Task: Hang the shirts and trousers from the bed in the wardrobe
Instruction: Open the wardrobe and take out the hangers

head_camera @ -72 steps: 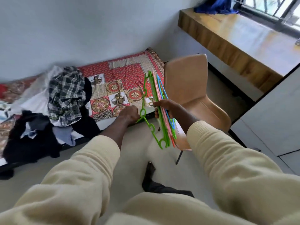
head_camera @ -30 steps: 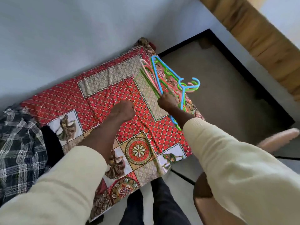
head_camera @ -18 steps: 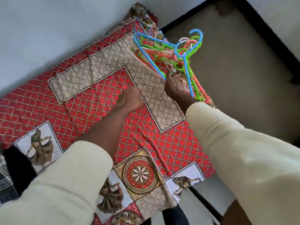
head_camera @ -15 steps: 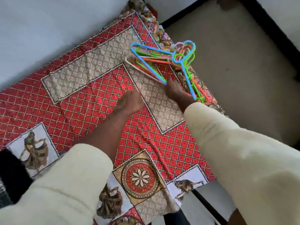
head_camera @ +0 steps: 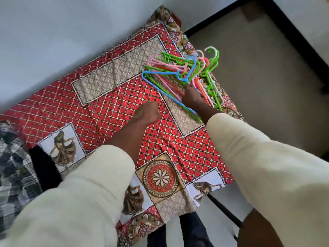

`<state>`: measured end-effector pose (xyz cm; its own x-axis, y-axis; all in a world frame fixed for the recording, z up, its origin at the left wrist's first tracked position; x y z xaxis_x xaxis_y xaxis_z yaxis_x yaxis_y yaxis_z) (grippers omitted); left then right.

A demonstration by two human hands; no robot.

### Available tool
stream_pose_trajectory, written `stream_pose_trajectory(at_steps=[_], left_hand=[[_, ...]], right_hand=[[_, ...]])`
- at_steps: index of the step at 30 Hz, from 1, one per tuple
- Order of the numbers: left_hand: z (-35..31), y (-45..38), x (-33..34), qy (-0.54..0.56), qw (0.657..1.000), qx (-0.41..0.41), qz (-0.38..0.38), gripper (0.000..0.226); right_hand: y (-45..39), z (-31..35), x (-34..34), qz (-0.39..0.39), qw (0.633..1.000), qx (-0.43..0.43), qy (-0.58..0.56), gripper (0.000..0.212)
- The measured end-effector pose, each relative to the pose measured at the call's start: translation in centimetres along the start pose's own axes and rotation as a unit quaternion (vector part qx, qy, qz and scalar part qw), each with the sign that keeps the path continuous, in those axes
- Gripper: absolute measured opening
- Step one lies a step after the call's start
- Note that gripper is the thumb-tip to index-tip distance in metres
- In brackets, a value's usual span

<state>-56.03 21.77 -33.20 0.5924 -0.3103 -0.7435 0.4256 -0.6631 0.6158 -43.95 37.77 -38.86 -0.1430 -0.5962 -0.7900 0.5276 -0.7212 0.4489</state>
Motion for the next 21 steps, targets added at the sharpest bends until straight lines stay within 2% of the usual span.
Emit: stream_pose_trajectory(at_steps=[3, 6, 11, 15, 21], left_hand=[[0.4, 4.7, -1.6, -0.013, 1.0, 0.006, -0.014, 0.021], [0.9, 10.4, -3.0, -0.01, 0.999, 0.015, -0.032, 0.021], [2.3, 22.9, -3.8, -0.017, 0.996, 0.046, -0.073, 0.025], [3.9, 31.6, -2.8, -0.026, 0.996, 0.035, -0.076, 0.019], [7.3, 42.1, 1.3, -0.02, 0.994, 0.006, -0.11, 0.022]], right_hand=[[5.5, 1.9, -1.6, -0.019, 0.999, -0.031, 0.004, 0.049], [12.3, 3.8, -2.9, -0.04, 0.999, -0.025, -0.011, 0.062], [26.8, 8.6, -3.4, -0.054, 0.997, -0.053, 0.017, 0.036], [36.1, 12.4, -2.4, -0.058, 0.991, -0.117, 0.035, 0.036], [46.5, 14.2, 0.9, -0.064, 0.983, -0.149, 0.082, 0.043]])
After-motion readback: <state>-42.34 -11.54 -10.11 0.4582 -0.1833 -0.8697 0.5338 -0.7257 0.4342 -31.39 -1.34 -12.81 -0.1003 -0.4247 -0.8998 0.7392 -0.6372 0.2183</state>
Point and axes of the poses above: each hand's wrist, its own y-axis away from the middle knuckle, its own x-axis out of the palm, z = x × y, the point moved 3 cm from there along -y, towards the middle knuckle, and after that the axes turned 3 degrees about -x, right-handed, at the moved point
